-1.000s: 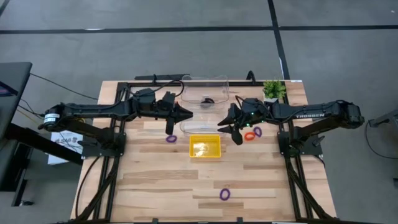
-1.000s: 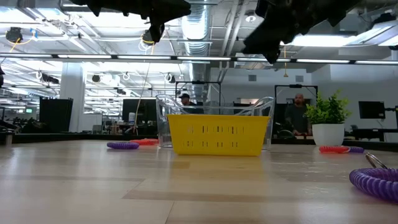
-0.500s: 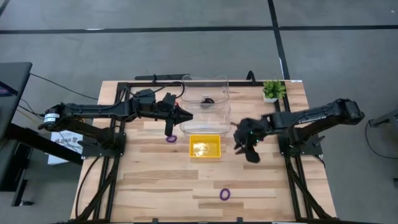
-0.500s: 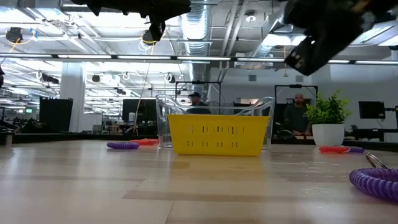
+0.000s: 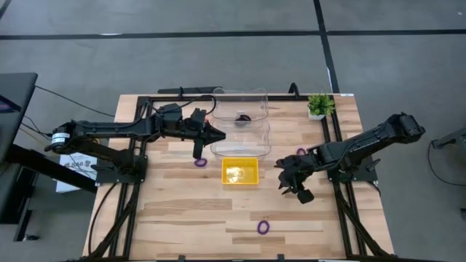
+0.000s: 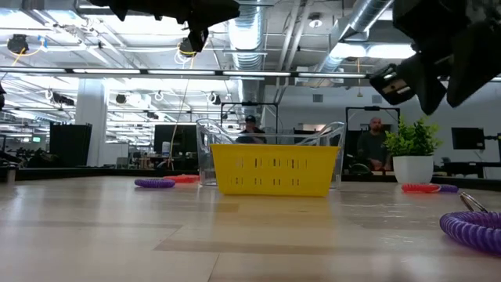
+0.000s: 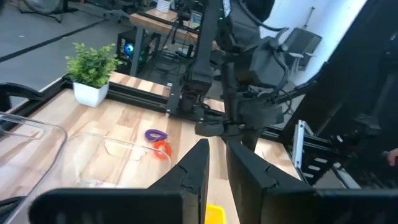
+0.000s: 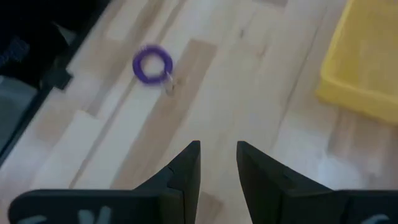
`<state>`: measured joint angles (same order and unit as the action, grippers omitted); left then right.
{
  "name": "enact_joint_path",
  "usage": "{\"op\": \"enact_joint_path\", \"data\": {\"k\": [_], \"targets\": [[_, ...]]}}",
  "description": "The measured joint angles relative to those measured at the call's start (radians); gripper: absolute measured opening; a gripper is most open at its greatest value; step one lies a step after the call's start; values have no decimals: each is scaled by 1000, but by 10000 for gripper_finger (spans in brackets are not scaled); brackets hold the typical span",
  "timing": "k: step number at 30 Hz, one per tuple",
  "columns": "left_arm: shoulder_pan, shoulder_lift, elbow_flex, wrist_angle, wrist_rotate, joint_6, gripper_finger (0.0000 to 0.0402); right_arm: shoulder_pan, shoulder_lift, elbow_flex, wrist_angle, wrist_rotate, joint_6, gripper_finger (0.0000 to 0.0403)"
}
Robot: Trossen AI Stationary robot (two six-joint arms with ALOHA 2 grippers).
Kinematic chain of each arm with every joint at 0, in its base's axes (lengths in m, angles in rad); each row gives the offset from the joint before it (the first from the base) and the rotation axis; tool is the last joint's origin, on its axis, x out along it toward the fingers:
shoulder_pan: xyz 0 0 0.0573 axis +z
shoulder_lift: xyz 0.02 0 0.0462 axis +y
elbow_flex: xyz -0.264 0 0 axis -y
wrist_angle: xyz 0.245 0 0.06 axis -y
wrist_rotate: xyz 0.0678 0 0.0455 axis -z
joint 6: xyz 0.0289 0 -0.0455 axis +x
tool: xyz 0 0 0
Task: Sort spring keychains
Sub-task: Put the bottom purple spring keychain into the yellow bin
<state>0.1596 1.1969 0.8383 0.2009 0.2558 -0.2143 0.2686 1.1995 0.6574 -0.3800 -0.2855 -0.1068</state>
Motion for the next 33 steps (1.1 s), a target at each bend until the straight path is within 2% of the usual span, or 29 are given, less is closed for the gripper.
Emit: {"op": "enact_joint_path", "data": {"k": [5,12,16,23,29,33], "targets": [[16,0,0,-39,66,6,53,44,42,-27,190,-1,12,95],[88,0,-1,-97,257,42,53,79,230,-24,388,-1,138,95],[137,0,-1,-121,377,73,53,100,321,19,403,-1,184,95],[229,1,-2,-189,512,160,53,135,438,107,393,-8,302,95],[255,-12,-26,-185,577,122,53,181,503,157,362,-31,354,94],[223,-17,-47,-179,533,96,53,206,508,160,329,-31,339,94]]}}
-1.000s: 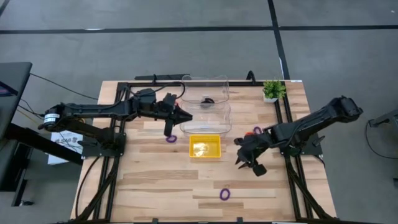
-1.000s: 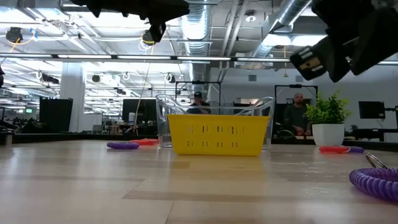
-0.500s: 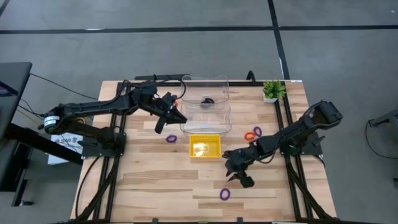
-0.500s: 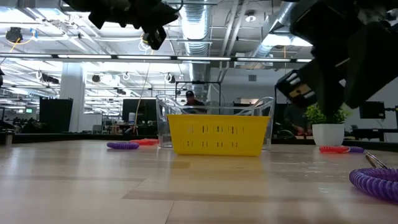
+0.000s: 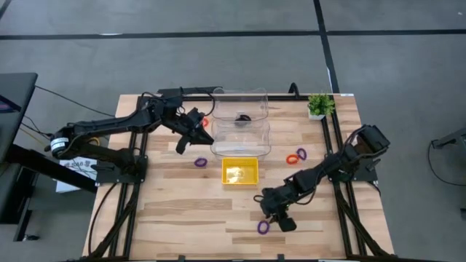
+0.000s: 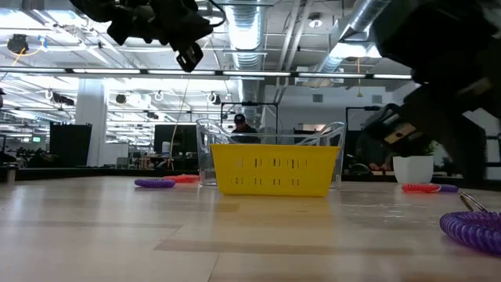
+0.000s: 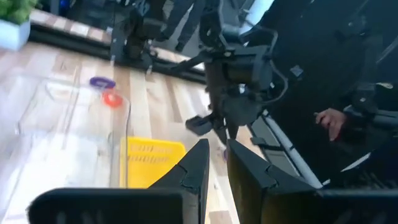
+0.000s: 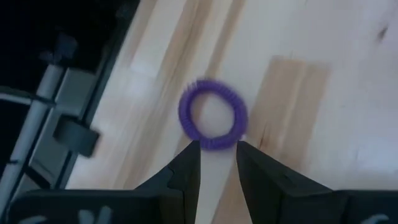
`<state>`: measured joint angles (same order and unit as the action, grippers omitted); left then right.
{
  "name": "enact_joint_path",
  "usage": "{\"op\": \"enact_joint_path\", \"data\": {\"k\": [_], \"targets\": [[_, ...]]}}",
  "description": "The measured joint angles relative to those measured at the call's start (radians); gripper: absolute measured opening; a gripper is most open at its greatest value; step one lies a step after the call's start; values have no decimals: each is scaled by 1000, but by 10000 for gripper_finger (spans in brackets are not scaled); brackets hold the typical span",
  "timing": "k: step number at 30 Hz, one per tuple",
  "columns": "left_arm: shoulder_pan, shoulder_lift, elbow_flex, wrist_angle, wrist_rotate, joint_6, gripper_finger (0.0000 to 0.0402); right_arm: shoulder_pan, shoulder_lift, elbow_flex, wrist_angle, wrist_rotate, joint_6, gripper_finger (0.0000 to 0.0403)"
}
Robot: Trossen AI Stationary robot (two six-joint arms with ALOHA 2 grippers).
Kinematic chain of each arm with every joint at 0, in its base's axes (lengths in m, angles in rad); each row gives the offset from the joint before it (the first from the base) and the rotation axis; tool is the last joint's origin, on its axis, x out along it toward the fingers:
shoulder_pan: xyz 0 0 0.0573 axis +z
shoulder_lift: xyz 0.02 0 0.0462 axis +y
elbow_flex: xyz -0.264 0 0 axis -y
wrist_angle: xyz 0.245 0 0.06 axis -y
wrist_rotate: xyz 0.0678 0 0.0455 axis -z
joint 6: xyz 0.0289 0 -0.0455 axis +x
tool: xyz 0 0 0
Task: Sort spring keychains
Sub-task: Put the bottom purple spring keychain into the yellow bin
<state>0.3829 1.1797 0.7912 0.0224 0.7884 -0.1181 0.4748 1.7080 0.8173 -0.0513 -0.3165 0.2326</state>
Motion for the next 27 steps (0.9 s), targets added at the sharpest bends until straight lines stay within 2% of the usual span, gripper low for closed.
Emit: {"op": "enact_joint_path", "data": {"k": [4,7,15,21,27], "targets": [[-58,0,-25,4,-126,-38,53,3,-8,-1,-91,0,-49,94],[-96,0,-37,4,-165,-49,53,3,-6,-1,-128,2,-94,94],[-198,-1,-38,9,-313,-72,53,1,-1,-1,-135,41,-173,94],[-239,-1,-38,17,-386,-92,53,0,-1,-1,-130,153,-181,94],[-279,-1,-38,23,-474,-141,53,0,-1,-1,-120,168,-206,94]]}}
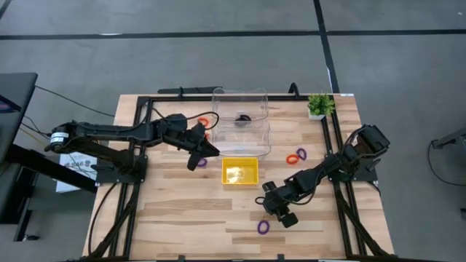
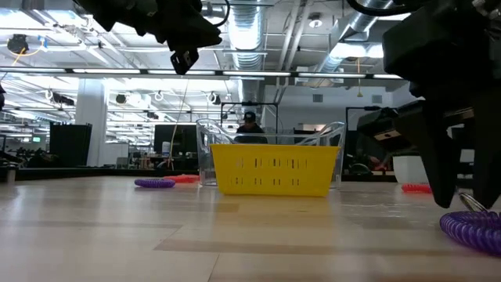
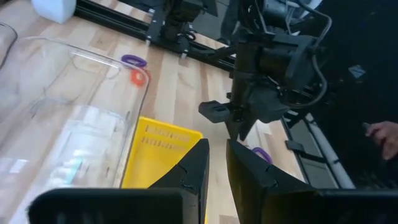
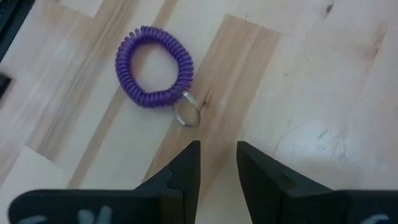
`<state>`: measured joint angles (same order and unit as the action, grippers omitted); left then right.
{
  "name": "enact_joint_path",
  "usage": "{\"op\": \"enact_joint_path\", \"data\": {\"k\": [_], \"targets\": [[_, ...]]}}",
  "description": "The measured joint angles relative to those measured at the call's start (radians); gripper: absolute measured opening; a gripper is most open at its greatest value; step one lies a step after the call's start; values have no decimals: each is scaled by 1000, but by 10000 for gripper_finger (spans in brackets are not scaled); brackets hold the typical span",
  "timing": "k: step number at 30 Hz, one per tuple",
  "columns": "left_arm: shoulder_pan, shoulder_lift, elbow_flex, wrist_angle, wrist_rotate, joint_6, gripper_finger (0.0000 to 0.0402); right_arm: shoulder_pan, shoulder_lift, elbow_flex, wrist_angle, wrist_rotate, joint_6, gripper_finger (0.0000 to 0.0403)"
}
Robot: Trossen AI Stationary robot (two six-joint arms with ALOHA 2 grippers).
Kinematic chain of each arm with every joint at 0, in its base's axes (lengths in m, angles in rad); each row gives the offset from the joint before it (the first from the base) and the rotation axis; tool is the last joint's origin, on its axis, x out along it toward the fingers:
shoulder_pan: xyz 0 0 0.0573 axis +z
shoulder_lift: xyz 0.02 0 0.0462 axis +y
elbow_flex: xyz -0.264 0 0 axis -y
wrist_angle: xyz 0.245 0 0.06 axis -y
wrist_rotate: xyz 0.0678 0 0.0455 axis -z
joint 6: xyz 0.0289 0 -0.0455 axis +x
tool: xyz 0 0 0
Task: Sort spring keychains
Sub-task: Put the bottom purple spring keychain into the yellow bin
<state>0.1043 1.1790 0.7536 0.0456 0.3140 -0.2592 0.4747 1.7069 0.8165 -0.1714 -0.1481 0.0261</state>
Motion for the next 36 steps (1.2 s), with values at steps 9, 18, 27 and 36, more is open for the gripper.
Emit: {"op": "enact_joint_path", "data": {"k": [9,18,27,36], "targets": [[-11,0,0,16,-47,15,53,0,0,0,11,20,26,95],[-38,0,0,23,-45,11,53,-15,0,0,54,20,25,95],[-41,0,0,23,-45,7,53,-10,0,0,68,12,19,95],[-57,0,1,23,-45,-1,53,17,0,0,104,-31,19,95]]}}
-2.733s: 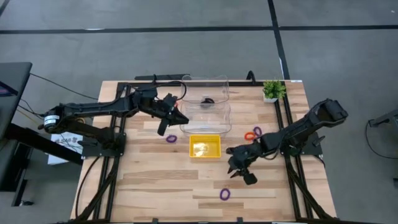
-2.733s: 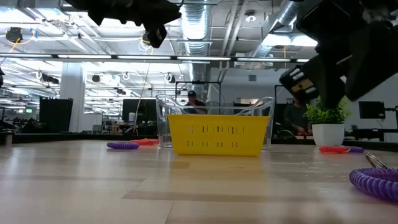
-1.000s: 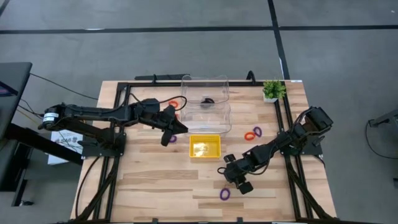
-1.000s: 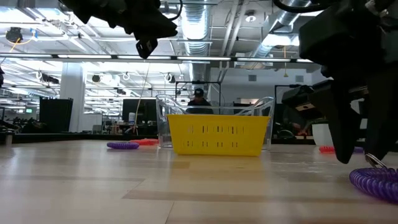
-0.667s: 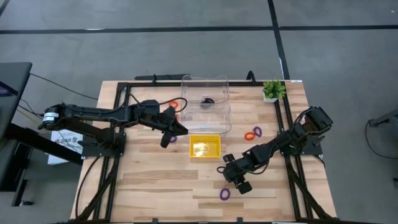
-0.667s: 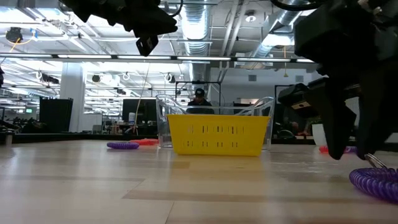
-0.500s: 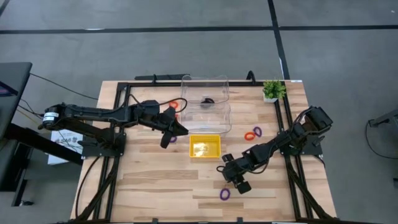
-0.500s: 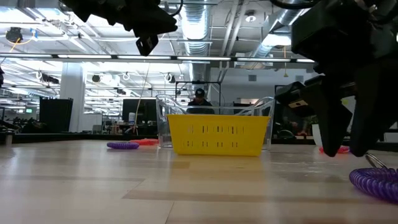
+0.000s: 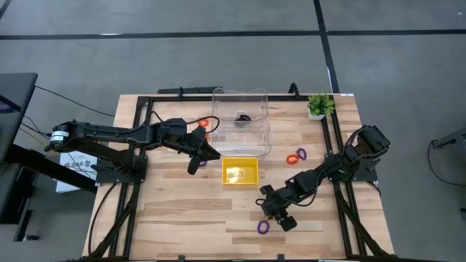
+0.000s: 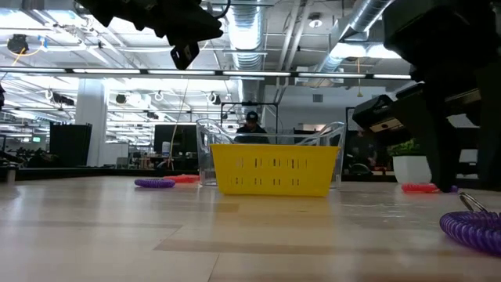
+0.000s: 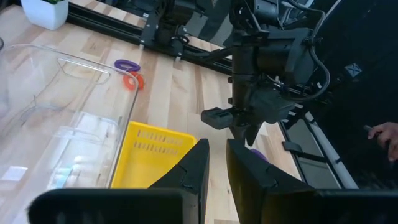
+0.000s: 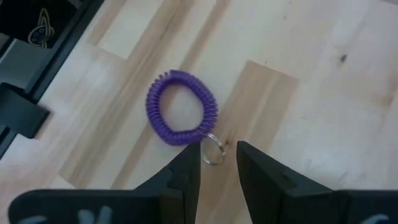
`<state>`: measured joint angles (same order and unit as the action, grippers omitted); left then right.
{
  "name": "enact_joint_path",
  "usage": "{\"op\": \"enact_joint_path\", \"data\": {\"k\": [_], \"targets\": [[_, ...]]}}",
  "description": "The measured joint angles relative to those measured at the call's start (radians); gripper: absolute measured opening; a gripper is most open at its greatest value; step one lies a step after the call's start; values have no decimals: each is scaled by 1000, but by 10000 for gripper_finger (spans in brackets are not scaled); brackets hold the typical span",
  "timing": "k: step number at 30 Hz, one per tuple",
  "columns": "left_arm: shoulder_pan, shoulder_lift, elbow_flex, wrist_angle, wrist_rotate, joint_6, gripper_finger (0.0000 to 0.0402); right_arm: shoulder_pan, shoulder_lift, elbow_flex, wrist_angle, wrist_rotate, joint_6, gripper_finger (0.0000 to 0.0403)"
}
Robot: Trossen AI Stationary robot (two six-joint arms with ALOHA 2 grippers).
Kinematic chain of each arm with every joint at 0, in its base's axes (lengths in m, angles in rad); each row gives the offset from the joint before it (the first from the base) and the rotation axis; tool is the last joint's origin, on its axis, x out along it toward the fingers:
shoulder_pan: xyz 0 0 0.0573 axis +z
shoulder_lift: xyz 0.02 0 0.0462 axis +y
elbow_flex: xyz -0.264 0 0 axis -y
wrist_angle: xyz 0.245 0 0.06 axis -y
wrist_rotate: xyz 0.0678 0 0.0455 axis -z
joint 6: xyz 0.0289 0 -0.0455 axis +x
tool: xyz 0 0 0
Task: Sort spring keychains
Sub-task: Put the bottom purple spring keychain into the yellow bin
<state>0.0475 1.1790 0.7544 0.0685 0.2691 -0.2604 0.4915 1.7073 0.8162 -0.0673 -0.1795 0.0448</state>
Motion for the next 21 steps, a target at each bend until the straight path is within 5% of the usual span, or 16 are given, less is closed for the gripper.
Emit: {"op": "enact_joint_path", "data": {"k": [21], "targets": [[0,0,0,0,0,0,53,13,0,0,27,-5,8,95]]}}
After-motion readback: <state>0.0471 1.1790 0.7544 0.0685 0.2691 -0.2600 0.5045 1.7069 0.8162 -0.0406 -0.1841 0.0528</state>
